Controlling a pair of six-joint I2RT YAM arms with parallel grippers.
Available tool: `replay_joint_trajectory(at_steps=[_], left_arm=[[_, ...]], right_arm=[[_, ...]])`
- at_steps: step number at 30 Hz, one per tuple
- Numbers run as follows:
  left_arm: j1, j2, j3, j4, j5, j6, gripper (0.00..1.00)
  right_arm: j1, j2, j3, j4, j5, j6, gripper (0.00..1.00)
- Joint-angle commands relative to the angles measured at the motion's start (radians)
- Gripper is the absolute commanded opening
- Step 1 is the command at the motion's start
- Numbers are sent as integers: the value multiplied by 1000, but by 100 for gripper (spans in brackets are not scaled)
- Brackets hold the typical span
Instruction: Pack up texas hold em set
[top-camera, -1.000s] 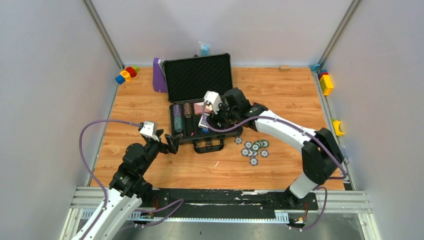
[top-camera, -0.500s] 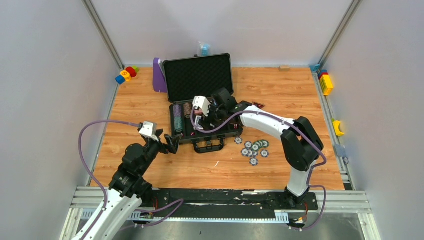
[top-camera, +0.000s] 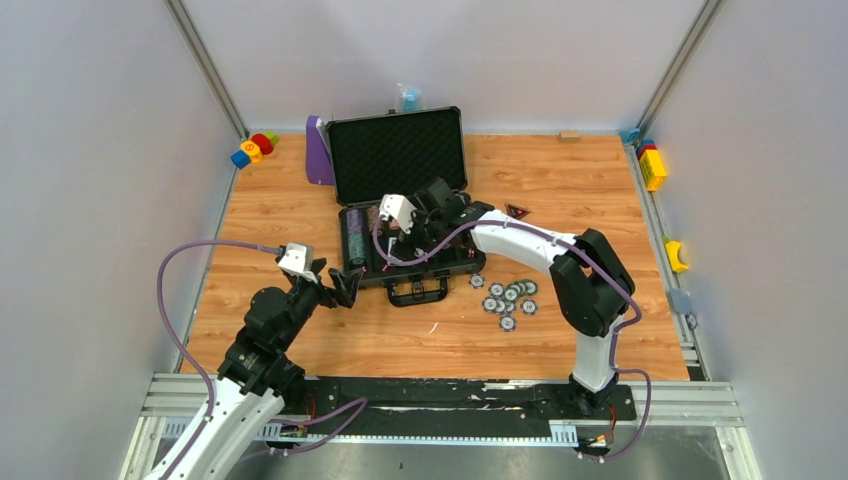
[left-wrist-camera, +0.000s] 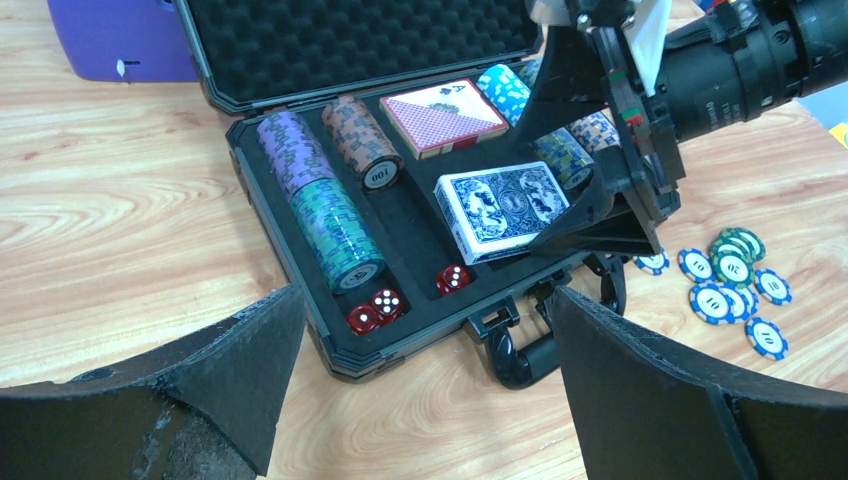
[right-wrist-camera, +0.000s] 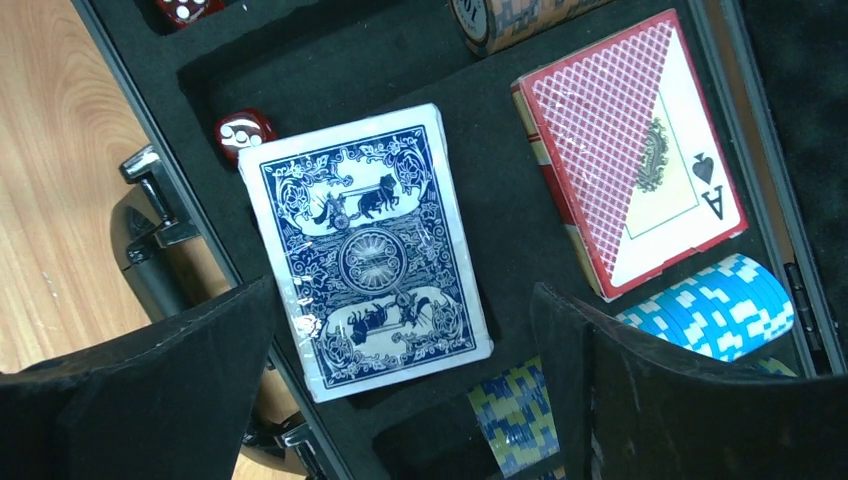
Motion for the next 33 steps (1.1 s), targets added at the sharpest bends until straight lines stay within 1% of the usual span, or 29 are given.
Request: replay_joint_trajectory(at_steps=[1, 4, 6, 10, 13, 17, 18, 22, 26, 28, 30, 33], left_arm=[[0, -6, -1, 15, -14, 0, 100], [0, -4, -2, 17, -14, 0, 100], [0, 4, -4, 28, -12, 0, 100], [0, 44, 5, 40, -8, -9, 100], [0, 60, 20, 32, 13, -17, 100], [0, 72, 37, 17, 44, -15, 100], [0, 74, 46, 13, 45, -18, 100], [0, 86, 78, -11, 38, -36, 100], [0, 141, 92, -4, 7, -122, 100], [1, 191, 99, 35, 44, -150, 100], [1, 272, 125, 59, 78, -180, 100], [1, 443, 203, 40, 122, -204, 100]], right_arm=[[0, -119, 9, 24, -14, 67, 100], [1, -182, -34, 47, -20, 161, 100], [2, -229, -67, 61, -20, 279, 100], [3, -396, -236, 142, 69, 470, 99], [3, -492, -324, 157, 118, 603, 95], [3, -550, -385, 116, 184, 747, 87], [3, -562, -399, 111, 189, 767, 86], [3, -593, -455, 115, 209, 815, 85], [2, -589, -469, 115, 220, 841, 84], [-1, -581, -468, 115, 230, 865, 82], [-5, -575, -466, 115, 232, 893, 77], [-10, -559, -459, 115, 211, 940, 73]])
